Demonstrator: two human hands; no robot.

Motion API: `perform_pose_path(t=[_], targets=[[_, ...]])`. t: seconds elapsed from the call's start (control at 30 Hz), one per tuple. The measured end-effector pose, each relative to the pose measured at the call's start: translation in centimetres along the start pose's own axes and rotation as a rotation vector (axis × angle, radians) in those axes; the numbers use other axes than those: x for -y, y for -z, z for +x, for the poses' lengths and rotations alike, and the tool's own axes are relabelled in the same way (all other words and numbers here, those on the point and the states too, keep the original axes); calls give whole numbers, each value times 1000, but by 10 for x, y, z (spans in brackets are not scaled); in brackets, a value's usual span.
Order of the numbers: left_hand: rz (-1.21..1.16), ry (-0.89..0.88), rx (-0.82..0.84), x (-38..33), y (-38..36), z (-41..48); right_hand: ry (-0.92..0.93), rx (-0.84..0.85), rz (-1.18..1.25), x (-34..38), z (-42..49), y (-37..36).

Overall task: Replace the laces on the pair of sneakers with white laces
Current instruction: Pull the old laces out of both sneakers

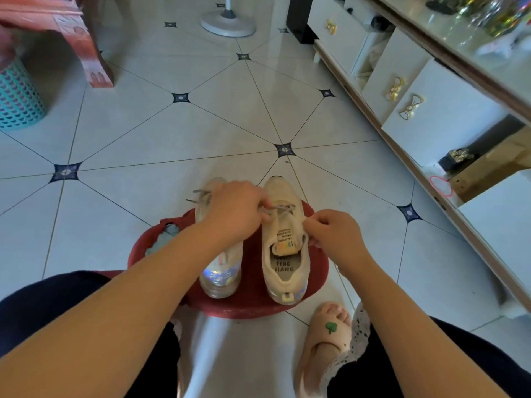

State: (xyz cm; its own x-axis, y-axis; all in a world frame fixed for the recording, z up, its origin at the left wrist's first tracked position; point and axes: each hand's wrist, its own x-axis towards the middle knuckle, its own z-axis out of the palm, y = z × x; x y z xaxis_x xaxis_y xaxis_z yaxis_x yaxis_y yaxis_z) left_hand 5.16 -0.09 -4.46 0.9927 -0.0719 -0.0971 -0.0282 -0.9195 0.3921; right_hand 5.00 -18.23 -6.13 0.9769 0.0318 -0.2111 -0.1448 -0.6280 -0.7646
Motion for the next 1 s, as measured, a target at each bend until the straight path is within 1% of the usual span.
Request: perform_pose_path(t=[0.1, 0.2, 0.27, 0.33, 0.4, 0.47, 0.53, 0.57, 0.63, 0.7, 0.77, 0.8, 0.9, 1.0], targets=[[-35, -55, -13, -8, -10, -2, -16, 39, 46, 2, -1, -1], [112, -62, -24, -10, -18, -7, -48, 71, 135, 1, -1, -4], [163, -60, -28, -9, -21, -8, -82, 105, 202, 1, 0, -5], [100, -32, -29, -6, -17, -6, -150, 144, 231, 2, 3, -1], [-38, 17, -8, -5, -13, -3, -185, 178, 143, 3, 7, 4], [-139, 34, 9, -8, -13, -4, -103, 137, -119, 4, 10, 7], [-153, 21, 19, -12, -14, -6, 82, 28, -357, 11, 7, 2], [-151, 13, 23, -12, -15, -6, 187, 0, -429, 14, 6, -3], [-170, 6, 33, -12, -14, -6, 360, 11, -519, 17, 6, -14], [-173, 2, 38, -11, -12, -6, 445, 15, -588, 19, 6, -22], [-157, 9, 31, -10, -11, -8, 502, -34, -656, 19, 8, -24], [-143, 14, 19, -10, -10, -9, 522, -50, -645, 18, 9, -24], [-40, 7, 24, -9, -8, -8, 522, -20, -475, 15, 9, -26], [39, -13, 63, -12, -11, -8, 435, 22, -327, 12, 6, -34]])
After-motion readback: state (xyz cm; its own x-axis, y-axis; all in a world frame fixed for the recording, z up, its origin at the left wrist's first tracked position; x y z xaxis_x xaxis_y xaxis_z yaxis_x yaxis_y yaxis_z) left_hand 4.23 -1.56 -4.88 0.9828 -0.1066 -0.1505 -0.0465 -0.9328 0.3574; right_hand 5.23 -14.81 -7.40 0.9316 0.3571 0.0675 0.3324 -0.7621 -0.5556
